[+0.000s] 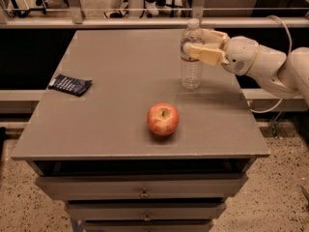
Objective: Place water bottle upright
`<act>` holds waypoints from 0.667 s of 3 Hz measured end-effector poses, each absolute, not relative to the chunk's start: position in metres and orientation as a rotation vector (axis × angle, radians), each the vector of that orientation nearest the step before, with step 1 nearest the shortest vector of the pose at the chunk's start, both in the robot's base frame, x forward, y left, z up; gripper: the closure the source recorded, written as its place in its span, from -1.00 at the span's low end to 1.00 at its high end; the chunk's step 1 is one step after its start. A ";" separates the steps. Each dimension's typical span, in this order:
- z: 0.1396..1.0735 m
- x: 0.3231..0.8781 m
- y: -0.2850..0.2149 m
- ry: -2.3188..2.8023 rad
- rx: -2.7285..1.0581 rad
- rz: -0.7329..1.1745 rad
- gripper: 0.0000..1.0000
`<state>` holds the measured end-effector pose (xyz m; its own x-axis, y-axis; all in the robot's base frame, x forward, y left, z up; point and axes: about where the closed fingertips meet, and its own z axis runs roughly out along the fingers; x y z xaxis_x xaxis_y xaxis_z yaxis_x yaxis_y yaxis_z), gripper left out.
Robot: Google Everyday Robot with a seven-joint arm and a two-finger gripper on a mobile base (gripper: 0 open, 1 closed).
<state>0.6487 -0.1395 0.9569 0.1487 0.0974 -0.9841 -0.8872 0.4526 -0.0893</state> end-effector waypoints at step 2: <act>0.947 0.642 -0.141 1.172 -0.833 0.844 -0.48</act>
Offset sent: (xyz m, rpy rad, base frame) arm -0.0192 -0.0148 -0.0294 0.0279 -0.0181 0.0026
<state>0.6416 -0.1407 0.9472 0.1769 0.1187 -0.9771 -0.8891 0.4451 -0.1069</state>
